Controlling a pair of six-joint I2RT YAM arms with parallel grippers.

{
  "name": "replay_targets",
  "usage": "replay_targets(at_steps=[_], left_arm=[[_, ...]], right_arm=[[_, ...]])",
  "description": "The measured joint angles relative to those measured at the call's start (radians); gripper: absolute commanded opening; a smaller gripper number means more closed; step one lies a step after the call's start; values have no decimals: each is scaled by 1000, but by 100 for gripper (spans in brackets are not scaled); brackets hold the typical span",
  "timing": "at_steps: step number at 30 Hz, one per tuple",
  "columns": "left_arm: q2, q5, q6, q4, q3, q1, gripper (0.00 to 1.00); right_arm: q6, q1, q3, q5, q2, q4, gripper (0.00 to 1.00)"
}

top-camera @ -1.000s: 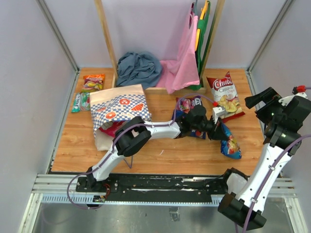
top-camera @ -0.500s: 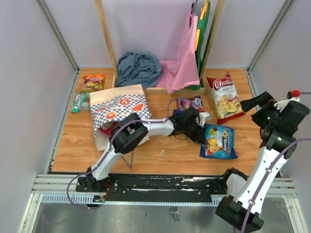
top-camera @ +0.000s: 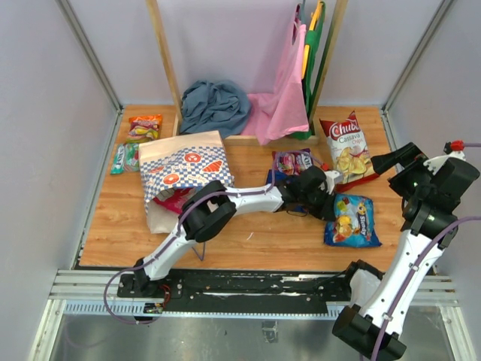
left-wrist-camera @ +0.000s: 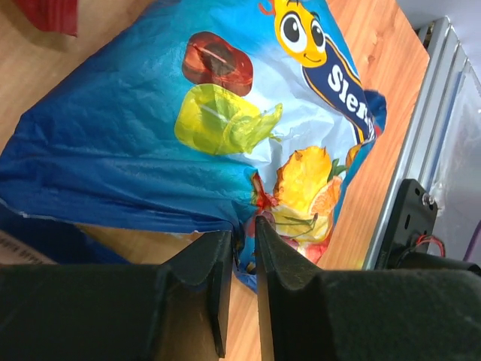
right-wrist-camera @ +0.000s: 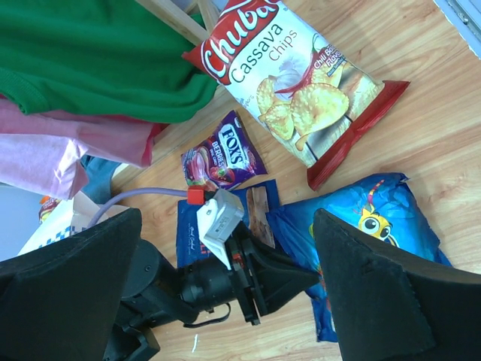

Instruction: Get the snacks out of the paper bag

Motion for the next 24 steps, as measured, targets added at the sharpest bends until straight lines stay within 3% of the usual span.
replay_targets(at_steps=[5, 6, 7, 15, 24], left_arm=[[12, -8, -22, 3, 3, -13, 71], [9, -16, -21, 7, -2, -12, 90], [2, -24, -12, 8, -13, -11, 98], [-273, -153, 53, -2, -306, 23, 100], [-902, -375, 46, 122, -743, 9, 100]], right_arm=[[0, 0, 0, -4, -4, 0, 98], [0, 0, 0, -4, -5, 0, 98], [0, 0, 0, -5, -6, 0, 98], [10, 0, 0, -22, -36, 1, 98], [36, 0, -37, -48, -67, 37, 98]])
